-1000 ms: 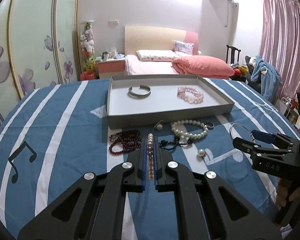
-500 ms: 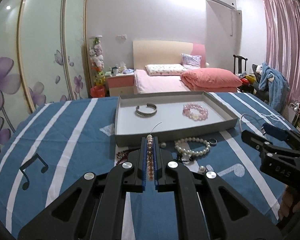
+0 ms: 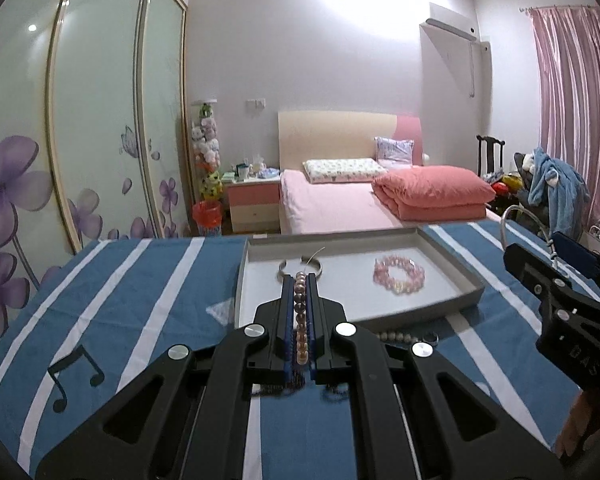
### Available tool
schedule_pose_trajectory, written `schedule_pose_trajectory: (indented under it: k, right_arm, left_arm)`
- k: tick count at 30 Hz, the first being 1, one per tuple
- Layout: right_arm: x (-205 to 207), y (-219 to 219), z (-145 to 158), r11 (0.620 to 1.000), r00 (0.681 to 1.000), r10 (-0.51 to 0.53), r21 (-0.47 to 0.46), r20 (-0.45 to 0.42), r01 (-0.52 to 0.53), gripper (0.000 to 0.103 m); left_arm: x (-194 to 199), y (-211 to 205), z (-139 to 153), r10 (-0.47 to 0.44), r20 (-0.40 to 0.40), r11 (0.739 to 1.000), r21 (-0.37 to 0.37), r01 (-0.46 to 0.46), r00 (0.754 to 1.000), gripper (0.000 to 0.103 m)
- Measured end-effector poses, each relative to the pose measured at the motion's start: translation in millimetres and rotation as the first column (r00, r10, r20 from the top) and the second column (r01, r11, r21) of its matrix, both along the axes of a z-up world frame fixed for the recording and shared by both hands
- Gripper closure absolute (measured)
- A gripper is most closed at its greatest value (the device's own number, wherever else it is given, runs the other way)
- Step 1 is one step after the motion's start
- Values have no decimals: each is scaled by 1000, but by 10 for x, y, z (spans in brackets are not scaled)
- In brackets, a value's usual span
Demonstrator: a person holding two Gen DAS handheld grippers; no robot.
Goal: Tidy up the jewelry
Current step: 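Carry the hoop and pearl bracelet into the grey tray and open both grippers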
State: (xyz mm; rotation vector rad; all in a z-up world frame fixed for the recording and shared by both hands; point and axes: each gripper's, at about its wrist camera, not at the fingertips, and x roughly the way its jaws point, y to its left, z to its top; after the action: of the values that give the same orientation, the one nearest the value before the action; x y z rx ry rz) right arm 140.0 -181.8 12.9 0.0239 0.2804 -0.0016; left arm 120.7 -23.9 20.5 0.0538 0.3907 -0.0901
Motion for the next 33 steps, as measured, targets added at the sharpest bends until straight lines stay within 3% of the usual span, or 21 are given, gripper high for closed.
schedule_pose_trajectory:
  k: [7, 18, 27, 33]
  right_arm:
    - [141, -7, 90, 1000, 998, -18, -12, 65, 18, 32]
    - [567, -66, 83, 1000, 997, -30, -7, 77, 30, 32]
    - [1021, -92, -60, 999, 999, -41, 6, 30, 41, 32]
    - [1436, -66, -265, 1000, 997, -22, 10, -69, 23, 32]
  left_arm:
    - [157, -40, 80, -2, 35, 1000, -11, 3, 999, 97]
    - [520, -65, 42, -4, 27, 1000, -20, 4, 1000, 97]
    - [874, -77, -40, -11, 6, 1000, -29, 11, 1000, 97]
    - [1127, -107, -208, -27, -54, 999, -41, 25, 998, 97]
